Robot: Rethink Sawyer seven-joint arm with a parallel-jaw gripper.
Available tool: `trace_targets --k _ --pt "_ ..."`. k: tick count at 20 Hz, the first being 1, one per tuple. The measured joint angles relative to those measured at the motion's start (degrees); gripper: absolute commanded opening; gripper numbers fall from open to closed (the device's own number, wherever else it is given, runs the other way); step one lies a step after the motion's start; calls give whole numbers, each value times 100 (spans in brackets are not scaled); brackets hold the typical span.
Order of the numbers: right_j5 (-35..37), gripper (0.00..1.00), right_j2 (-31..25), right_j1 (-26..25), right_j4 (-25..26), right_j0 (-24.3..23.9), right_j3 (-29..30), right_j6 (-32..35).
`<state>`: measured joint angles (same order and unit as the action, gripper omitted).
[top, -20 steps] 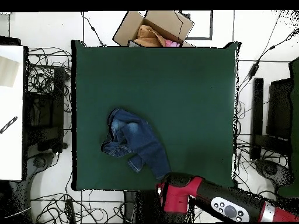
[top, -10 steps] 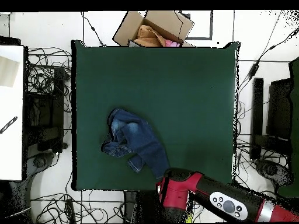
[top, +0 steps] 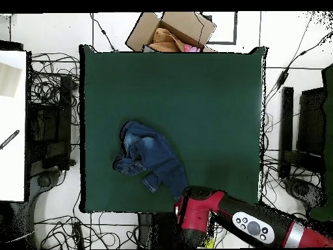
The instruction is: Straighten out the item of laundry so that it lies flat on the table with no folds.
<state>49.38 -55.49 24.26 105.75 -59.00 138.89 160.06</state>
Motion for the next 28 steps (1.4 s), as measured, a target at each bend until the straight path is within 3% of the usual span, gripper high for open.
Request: trace_targets --k 12,28 --pt "1 100 694 35 -1428 549 -901 0" --pt "-92 100 899 131 -1514 816 -1011 0"
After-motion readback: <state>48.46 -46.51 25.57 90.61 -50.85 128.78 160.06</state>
